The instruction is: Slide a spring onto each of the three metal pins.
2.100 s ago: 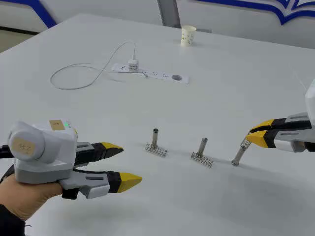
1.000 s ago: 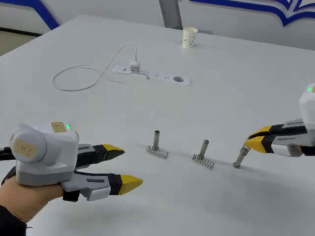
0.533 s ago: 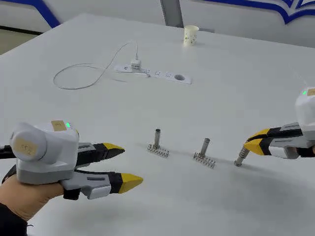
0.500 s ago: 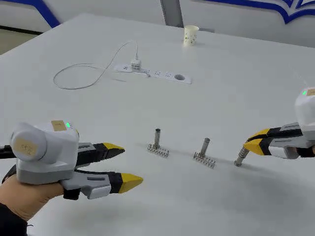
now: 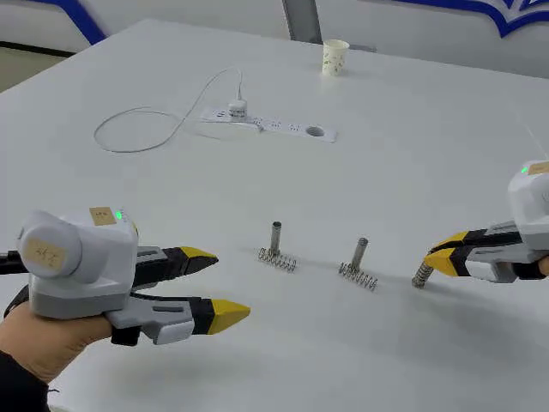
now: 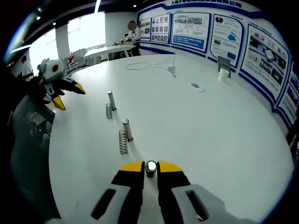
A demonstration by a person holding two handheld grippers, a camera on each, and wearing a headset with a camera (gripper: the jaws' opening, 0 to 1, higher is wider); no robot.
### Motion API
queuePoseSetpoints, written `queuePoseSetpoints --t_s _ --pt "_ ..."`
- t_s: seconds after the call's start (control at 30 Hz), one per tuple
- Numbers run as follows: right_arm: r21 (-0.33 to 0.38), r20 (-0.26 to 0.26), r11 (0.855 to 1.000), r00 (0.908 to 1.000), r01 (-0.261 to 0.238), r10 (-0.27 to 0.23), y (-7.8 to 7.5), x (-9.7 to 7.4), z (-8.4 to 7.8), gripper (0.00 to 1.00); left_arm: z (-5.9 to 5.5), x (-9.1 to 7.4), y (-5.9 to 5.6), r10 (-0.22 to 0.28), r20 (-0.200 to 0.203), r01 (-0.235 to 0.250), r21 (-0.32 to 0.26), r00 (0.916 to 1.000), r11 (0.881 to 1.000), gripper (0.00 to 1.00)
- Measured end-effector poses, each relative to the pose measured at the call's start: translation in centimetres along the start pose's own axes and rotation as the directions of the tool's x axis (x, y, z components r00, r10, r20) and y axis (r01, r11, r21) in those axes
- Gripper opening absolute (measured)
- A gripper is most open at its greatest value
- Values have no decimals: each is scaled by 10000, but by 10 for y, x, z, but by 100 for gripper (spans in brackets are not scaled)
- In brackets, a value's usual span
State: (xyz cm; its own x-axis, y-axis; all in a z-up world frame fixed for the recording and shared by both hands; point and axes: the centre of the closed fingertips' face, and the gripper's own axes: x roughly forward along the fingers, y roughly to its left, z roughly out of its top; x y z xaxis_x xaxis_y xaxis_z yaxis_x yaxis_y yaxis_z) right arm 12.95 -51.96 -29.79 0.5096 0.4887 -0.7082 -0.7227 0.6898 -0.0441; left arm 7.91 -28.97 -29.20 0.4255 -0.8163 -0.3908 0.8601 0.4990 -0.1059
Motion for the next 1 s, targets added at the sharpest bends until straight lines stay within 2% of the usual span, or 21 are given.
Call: queuePoseSetpoints --t_s 0.6,1.0 --pt "20 -44 10000 10000 -3 3 -1 5 -6 12 -1 1 0 -13 -22 13 -7 10000 10000 52" --pt "-78 91 10000 10000 22 -21 -1 4 -4 18 -1 1 0 -20 -18 20 3 10000 10000 52"
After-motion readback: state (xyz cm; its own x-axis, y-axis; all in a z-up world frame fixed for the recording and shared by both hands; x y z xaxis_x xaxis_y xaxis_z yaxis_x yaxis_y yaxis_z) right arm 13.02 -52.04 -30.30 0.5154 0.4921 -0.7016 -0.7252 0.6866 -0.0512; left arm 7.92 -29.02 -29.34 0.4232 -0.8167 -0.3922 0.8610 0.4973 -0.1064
